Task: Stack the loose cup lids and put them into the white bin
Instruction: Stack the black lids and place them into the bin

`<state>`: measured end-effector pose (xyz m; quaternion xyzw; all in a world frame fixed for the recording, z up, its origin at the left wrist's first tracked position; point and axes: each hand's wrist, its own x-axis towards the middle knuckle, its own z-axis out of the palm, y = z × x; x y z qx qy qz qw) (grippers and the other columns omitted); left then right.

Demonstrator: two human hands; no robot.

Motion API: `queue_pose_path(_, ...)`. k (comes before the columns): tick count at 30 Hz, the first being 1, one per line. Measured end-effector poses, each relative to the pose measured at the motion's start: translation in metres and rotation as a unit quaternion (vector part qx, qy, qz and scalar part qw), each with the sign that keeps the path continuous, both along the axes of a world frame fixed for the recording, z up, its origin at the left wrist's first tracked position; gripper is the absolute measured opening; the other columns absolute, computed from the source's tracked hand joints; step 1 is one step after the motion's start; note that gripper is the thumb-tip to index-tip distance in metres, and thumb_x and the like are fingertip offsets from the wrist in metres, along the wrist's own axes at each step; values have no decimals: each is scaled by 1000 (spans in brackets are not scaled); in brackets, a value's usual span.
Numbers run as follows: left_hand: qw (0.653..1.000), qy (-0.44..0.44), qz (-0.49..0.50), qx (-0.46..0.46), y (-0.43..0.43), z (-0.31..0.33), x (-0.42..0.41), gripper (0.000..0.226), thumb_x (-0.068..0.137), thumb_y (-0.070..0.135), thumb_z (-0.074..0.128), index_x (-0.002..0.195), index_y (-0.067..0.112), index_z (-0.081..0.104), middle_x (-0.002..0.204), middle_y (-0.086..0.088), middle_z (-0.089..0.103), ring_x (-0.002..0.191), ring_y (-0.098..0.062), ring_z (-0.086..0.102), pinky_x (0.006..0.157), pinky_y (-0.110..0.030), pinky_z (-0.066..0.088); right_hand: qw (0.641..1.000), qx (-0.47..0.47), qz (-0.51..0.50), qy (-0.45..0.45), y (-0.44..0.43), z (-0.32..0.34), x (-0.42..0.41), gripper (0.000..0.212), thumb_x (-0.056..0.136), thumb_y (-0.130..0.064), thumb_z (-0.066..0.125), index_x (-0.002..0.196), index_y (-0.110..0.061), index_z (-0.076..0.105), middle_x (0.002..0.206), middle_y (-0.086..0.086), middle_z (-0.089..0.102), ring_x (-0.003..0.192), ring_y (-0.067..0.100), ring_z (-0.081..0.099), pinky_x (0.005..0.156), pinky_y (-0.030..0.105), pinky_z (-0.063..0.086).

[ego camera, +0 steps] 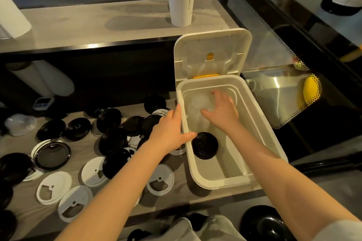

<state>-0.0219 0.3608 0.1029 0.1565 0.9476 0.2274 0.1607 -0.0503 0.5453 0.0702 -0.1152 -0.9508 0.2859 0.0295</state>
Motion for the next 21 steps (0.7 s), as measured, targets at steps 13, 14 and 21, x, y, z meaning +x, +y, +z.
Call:
queue_pose_path(13, 996, 22, -52, -66, 1, 7, -4, 102, 79, 58, 61, 152, 21, 1, 160, 5, -3, 146, -23, 6, 114, -49, 25, 953, 234, 173, -84, -2, -4, -18, 76, 81, -22, 68, 144, -31, 26, 153, 4, 17, 135, 30, 21, 96, 38, 43)
queue_pose_path(14, 996, 21, -52, -65, 1, 7, -4, 102, 79, 58, 61, 152, 21, 1, 160, 5, -3, 146, -23, 6, 114, -49, 24, 953, 238, 165, -87, 4, -3, -17, 75, 81, -22, 67, 144, -32, 27, 152, 4, 18, 135, 30, 22, 93, 38, 44)
queue_pose_path(21, 996, 19, -50, -73, 2, 11, -4, 101, 77, 58, 64, 152, 22, 5, 159, 5, 1, 145, -26, 8, 113, -50, 26, 936, 324, 120, -68, 31, -2, -15, 68, 78, -30, 68, 137, -29, 35, 141, 8, 32, 133, 30, 27, 111, 45, 21)
